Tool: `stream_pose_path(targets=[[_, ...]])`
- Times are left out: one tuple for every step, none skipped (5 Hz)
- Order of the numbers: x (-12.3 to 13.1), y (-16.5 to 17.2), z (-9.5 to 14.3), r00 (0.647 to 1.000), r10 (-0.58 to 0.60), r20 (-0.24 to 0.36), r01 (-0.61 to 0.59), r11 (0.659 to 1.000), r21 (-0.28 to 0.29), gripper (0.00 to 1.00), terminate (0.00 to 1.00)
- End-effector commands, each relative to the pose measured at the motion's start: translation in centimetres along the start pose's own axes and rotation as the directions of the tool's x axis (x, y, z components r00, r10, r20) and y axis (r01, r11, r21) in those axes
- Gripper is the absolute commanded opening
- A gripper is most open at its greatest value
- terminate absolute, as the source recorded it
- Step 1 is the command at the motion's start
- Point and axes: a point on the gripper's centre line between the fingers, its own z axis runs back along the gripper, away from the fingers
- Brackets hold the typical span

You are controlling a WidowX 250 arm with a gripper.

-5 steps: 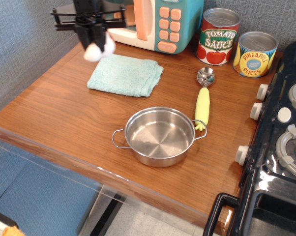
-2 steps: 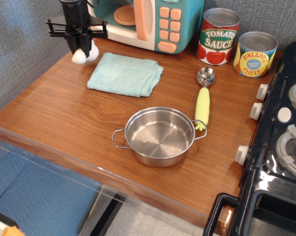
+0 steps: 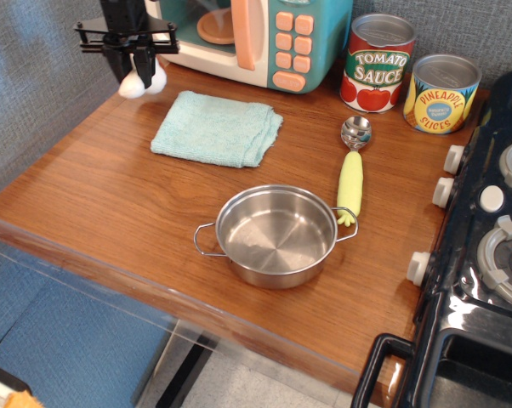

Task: Put the mushroom shape left of the blue cloth.

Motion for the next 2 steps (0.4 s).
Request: stream_pose_path(targets=[[0.6, 0.8, 6.6, 0.993, 0.017, 0.116, -0.017, 1.000, 0.000, 1.00, 0.00], [-0.1, 0.1, 8.0, 0.995, 0.010, 0.101, -0.011, 1.000, 0.006, 1.00, 0.00]])
